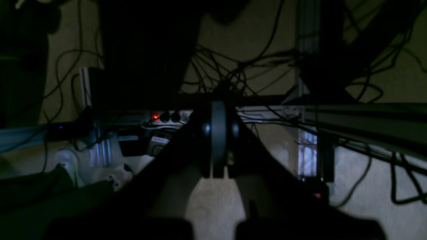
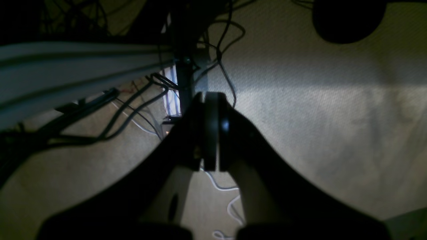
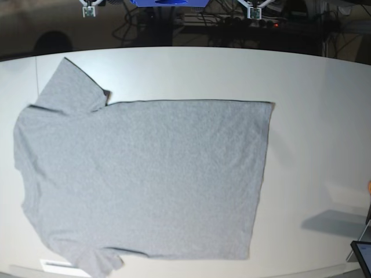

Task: Fold the T-shirt properly
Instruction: 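Move the right gripper down to the shirt's shoulder corner by the sleeve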

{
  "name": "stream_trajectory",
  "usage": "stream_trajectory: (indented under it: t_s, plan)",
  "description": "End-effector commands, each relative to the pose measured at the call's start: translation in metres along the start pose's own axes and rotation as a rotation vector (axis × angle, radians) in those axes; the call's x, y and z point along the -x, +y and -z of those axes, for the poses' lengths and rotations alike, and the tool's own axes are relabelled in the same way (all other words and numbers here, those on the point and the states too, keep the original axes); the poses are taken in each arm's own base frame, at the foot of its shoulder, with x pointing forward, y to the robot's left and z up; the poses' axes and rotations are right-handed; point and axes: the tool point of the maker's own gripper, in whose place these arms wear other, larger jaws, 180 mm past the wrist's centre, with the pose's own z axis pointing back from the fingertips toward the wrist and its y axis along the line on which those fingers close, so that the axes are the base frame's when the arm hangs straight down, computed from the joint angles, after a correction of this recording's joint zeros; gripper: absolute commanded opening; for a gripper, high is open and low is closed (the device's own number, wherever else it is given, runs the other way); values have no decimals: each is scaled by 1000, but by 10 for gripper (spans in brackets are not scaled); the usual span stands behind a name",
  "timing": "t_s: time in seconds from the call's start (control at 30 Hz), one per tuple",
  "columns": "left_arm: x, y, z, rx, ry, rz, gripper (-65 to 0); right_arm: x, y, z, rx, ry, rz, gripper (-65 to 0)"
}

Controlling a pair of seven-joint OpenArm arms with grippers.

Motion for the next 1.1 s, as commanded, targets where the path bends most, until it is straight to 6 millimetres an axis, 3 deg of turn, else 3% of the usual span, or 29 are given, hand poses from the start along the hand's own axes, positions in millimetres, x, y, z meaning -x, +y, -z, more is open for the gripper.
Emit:
stream_trajectory:
  t_s: [0.0, 0.07, 0.23, 0.4, 0.53, 0.73, 0.93, 1.07]
  plan:
    - [-5, 14, -7, -35, -27, 5, -650, -9, -2, -6, 3, -43, 0, -650]
    - [-9, 24, -15, -59, -43, 7, -650, -13, -3, -15, 7, -59, -8, -650]
    - [-32, 47, -34, -104, -110, 33, -650, -42, -35, -39, 78, -114, 117, -650]
    - [-64, 51, -49, -107, -194, 54, -650, -79, -68, -67, 155, -160, 119, -650]
    - [-88, 51, -59, -105, -256, 67, -650, -112, -80, -93, 194, -223, 81, -650]
    - [-128, 53, -76, -109, -355, 84, -650, -144, -86, -115, 223, -242, 46, -650]
    - [-183, 51, -100, -113, -497, 99, -650, -179, -78, -132, 219, -336, 10, -650]
    - [-205, 51, -109, -118, -556, 101, -650, -195, -78, -132, 219, -375, 9, -649]
